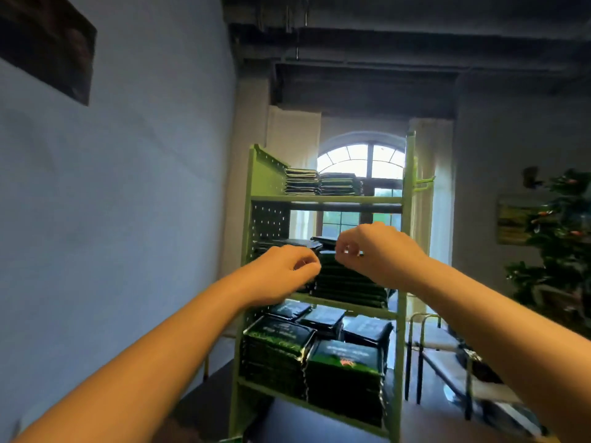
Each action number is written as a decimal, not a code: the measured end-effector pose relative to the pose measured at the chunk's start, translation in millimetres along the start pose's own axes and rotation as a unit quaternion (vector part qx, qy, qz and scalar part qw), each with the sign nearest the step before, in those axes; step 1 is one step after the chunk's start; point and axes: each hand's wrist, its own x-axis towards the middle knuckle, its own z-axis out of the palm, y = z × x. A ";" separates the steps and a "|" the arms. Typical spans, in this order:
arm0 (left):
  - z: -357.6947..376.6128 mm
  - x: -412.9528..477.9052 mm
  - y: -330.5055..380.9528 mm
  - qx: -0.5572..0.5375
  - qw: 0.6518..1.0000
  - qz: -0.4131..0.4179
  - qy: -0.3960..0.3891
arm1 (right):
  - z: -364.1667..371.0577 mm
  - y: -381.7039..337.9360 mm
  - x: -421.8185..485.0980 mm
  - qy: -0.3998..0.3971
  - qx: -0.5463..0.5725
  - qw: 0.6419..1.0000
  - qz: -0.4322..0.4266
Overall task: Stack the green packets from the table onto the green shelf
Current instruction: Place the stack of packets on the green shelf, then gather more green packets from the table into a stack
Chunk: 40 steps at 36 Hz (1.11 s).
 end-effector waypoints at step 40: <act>234.8 -212.6 -65.3 0.118 0.940 -0.245 -0.208 | 181.8 -61.3 -277.2 -0.380 0.197 0.901 0.066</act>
